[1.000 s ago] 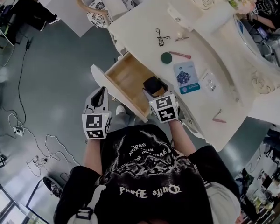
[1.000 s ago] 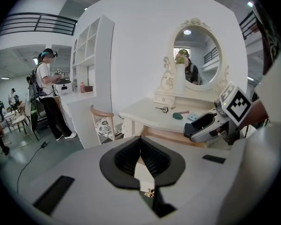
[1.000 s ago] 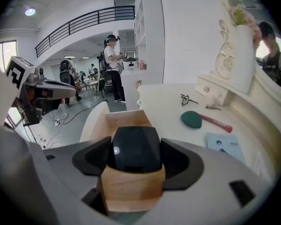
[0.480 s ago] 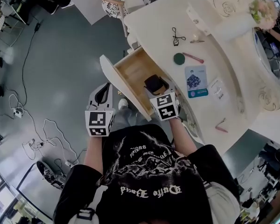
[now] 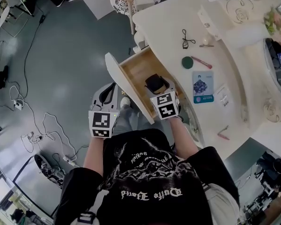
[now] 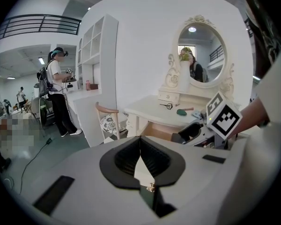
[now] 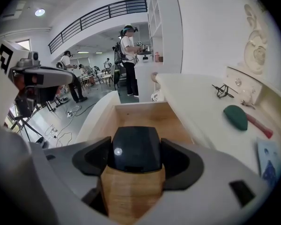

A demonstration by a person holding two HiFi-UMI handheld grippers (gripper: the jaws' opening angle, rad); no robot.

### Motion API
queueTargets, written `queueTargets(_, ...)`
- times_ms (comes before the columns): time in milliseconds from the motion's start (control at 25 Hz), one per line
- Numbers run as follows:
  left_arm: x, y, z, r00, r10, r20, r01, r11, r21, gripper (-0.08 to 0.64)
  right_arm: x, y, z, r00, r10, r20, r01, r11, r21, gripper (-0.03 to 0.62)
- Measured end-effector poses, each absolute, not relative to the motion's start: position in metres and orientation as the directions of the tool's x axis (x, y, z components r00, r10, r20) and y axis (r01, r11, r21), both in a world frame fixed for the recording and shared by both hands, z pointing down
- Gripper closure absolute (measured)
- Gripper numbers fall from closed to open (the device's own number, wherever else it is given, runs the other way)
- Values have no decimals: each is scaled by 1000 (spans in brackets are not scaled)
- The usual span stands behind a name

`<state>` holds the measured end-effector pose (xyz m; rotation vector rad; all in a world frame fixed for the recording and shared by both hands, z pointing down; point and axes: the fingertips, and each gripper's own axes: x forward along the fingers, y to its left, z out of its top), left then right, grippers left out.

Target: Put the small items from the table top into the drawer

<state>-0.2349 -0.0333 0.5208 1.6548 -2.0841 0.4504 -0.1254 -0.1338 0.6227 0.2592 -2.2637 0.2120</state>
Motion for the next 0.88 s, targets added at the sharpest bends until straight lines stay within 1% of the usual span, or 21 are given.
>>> queueTargets(240, -238, -40, 522, -189, -832, 521, -974, 228, 11, 545, -133, -136, 644, -627, -106, 771, -267, 960, -85, 258)
queueTargets(440, -240, -36, 527, -188, -820, 541, -972, 235, 19, 545, -141, -131, 663, -610, -77, 788, -259, 960, -107, 258)
queueTargets(720, -247, -46, 528, -177, -828, 532, -975, 223, 22, 545, -157, -141, 674, -605, -76, 793, -246, 965, -95, 258)
queueTargets(880, -248, -51, 528, -164, -831, 532, -979, 203, 14, 545, -165, -145, 690, -614, -88, 784, -276, 955, -109, 258)
